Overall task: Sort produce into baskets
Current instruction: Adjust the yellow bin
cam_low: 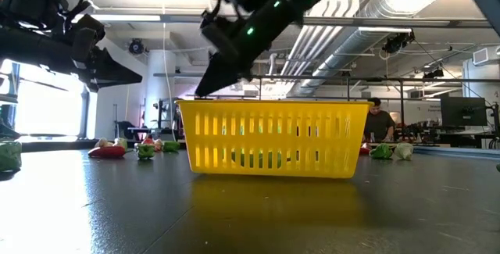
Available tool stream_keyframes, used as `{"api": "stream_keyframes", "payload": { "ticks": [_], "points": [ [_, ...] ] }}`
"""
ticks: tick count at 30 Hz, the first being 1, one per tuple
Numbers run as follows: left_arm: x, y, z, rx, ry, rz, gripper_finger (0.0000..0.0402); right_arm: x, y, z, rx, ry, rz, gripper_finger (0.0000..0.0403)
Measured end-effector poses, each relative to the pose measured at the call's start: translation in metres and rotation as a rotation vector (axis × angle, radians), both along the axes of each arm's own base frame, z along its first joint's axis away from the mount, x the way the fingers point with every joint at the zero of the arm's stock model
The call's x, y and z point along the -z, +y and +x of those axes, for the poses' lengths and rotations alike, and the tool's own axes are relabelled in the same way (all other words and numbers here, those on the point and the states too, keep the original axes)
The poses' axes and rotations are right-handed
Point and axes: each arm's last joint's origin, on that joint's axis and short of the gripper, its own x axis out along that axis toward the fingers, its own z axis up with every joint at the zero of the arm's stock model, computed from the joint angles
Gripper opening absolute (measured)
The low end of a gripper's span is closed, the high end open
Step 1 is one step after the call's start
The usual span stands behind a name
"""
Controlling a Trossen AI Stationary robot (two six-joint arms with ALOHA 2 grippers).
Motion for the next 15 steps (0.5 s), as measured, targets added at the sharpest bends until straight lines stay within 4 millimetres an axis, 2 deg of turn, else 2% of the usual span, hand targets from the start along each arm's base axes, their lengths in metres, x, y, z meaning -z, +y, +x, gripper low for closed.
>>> {"api": "stream_keyframes", "payload": {
  "ticks": [2, 5, 8, 15],
  "points": [
    [0.0, 0.0, 0.0, 0.002, 0.005, 0.004, 0.0, -0.007, 0.012, -0.012, 0.005, -0.003, 0.031, 0.0],
    [0.0, 0.0, 0.0, 0.012, 0.004, 0.003, 0.0, -0.008, 0.03, -0.031, 0.022, 0.043, 0.098, 0.0],
    [0.0, -0.001, 0.0, 0.024, 0.003, 0.0, 0.0, 0.004, 0.05, -0.046, 0.031, 0.106, 0.147, 0.0],
    [0.001, -0.001, 0.001, 0.034, 0.013, 0.004, 0.0, 0.027, 0.085, -0.06, 0.061, 0.171, 0.169, 0.0]
  ]
}}
